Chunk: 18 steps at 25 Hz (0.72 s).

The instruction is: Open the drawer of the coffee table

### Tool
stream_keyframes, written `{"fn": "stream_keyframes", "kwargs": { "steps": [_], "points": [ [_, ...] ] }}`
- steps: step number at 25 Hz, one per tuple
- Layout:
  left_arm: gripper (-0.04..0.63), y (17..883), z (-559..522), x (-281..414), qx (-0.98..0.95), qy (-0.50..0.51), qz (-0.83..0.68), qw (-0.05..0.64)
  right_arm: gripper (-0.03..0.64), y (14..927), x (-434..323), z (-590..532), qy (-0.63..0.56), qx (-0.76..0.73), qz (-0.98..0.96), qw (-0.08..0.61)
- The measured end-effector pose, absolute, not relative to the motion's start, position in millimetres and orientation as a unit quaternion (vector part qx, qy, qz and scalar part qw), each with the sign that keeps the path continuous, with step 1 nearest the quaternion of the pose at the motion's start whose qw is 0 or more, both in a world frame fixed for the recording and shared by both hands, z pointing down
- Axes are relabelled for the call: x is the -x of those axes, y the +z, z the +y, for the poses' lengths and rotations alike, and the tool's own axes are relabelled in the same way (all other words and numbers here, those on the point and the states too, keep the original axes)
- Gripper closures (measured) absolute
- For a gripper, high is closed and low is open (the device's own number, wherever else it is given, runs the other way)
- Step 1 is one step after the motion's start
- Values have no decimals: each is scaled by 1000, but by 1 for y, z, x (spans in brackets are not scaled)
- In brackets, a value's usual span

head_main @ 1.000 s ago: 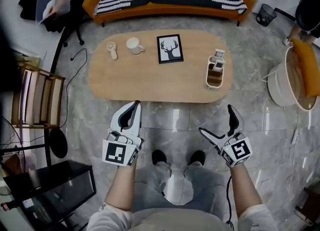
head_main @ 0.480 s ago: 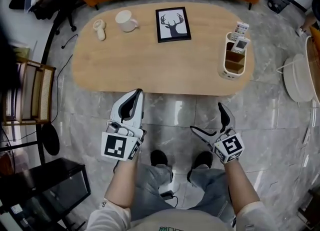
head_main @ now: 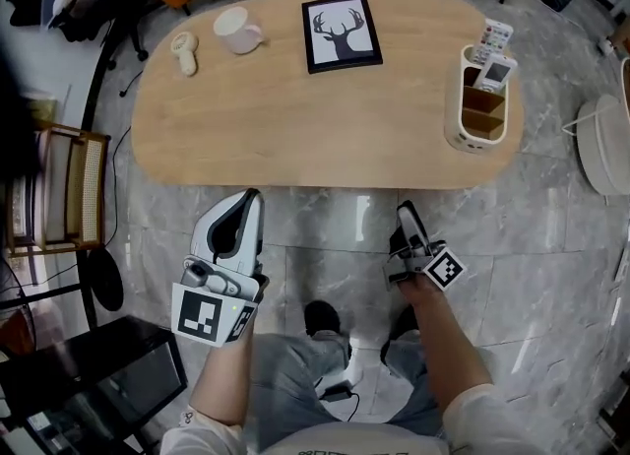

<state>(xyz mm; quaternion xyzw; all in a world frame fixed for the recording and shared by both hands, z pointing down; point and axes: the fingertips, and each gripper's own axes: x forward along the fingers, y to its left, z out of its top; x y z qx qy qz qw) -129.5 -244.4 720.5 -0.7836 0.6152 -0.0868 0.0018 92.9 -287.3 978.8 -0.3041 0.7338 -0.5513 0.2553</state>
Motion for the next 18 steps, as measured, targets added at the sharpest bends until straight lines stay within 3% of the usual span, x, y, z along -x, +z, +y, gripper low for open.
{"fn": "stream_keyframes", "kwargs": {
  "steps": [18],
  "points": [
    [597,758,-259,137,790,-85,607,11,176,1007,-68,-350,-523,245,748,328]
  ]
}}
